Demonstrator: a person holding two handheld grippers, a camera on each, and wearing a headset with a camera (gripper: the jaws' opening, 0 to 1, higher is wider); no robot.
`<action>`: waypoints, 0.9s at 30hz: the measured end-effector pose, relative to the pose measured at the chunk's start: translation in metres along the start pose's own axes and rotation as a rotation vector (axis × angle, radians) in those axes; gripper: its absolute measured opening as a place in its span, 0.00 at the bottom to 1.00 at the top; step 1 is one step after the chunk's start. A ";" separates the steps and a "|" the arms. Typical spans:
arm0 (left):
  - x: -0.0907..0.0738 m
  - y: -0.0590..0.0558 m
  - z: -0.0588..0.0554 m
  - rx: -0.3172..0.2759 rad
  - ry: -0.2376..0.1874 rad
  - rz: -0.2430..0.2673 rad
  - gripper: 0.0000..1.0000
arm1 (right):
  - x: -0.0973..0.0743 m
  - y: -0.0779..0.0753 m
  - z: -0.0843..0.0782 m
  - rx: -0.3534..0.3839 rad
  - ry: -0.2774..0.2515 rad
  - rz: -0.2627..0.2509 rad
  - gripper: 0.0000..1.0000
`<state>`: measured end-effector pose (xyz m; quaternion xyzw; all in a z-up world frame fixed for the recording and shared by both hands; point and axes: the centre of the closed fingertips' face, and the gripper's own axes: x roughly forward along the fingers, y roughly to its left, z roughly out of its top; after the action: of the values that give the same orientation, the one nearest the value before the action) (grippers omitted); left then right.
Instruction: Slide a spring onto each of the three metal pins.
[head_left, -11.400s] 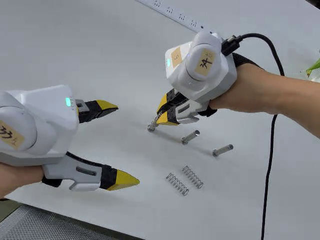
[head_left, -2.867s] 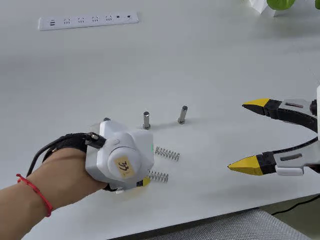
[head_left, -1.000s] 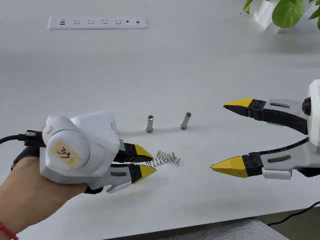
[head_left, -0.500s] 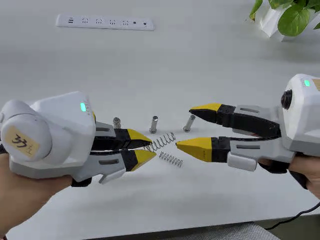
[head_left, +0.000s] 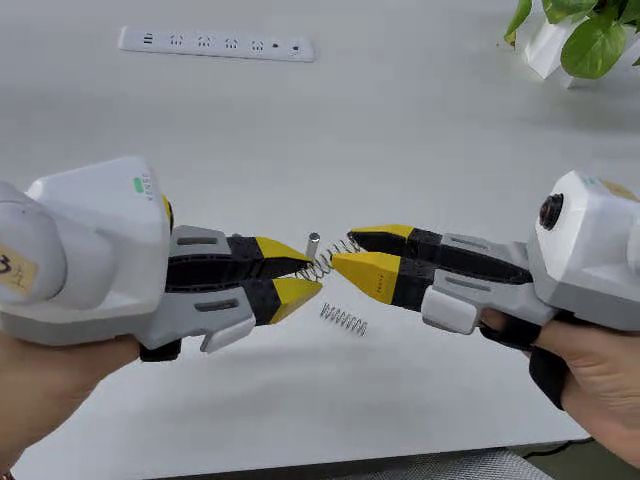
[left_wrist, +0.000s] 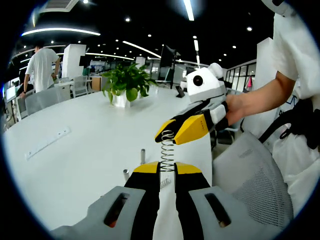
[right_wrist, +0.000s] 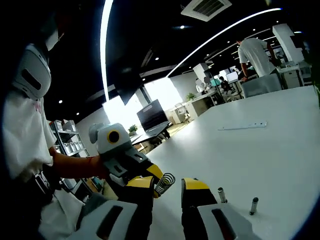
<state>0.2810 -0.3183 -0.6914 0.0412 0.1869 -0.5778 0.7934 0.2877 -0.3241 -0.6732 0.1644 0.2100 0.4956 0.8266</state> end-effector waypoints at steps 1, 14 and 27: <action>0.000 0.000 0.000 -0.001 -0.001 -0.001 0.07 | 0.000 0.001 0.002 0.009 -0.013 0.005 0.16; 0.002 0.000 0.003 -0.008 -0.013 -0.015 0.07 | 0.000 0.002 0.004 -0.006 -0.011 0.017 0.08; 0.001 0.001 0.002 -0.019 -0.020 -0.027 0.07 | 0.004 0.008 0.006 -0.071 0.028 0.037 0.06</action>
<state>0.2826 -0.3200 -0.6897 0.0255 0.1850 -0.5868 0.7879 0.2863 -0.3170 -0.6651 0.1319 0.2006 0.5201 0.8196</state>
